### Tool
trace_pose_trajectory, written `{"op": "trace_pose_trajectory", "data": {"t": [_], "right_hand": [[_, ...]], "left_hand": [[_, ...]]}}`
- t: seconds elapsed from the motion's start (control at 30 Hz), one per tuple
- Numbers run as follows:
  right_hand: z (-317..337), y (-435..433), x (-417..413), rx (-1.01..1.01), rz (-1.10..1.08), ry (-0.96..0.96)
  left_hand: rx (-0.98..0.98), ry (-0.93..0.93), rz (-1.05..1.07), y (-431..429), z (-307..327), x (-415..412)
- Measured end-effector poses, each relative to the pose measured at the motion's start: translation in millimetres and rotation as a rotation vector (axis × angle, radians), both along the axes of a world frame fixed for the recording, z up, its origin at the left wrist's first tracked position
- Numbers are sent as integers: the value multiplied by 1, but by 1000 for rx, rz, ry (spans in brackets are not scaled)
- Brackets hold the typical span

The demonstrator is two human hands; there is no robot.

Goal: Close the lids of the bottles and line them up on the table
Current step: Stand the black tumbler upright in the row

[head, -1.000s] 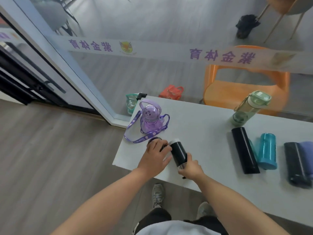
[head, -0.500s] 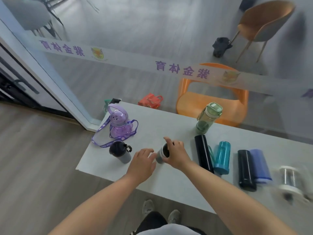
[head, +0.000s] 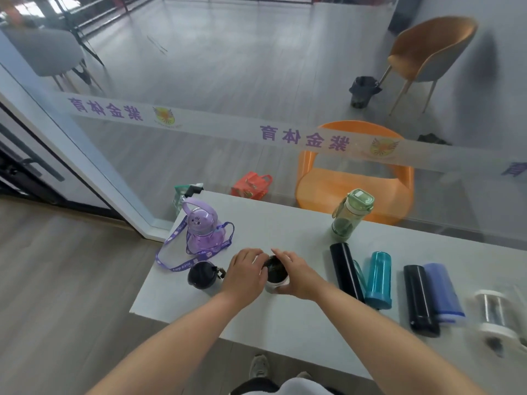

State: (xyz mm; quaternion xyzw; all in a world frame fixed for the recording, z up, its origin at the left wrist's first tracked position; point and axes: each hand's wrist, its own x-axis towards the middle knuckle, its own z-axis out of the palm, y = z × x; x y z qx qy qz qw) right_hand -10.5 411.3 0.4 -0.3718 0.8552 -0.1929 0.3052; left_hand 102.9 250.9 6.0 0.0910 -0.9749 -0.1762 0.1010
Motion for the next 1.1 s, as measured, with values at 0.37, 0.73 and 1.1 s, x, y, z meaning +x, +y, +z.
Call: {"op": "trace_pose_trajectory", "data": {"t": [0.37, 0.73, 1.1], "right_hand": [[-14, 164, -20, 198, -483, 7], [-86, 233, -29, 265, -412, -174], [-83, 214, -28, 39, -483, -284]], "left_hand": [[4, -11, -372, 109, -17, -71], [663, -666, 108, 234, -96, -72], [877, -426, 431, 255, -76, -59]]}}
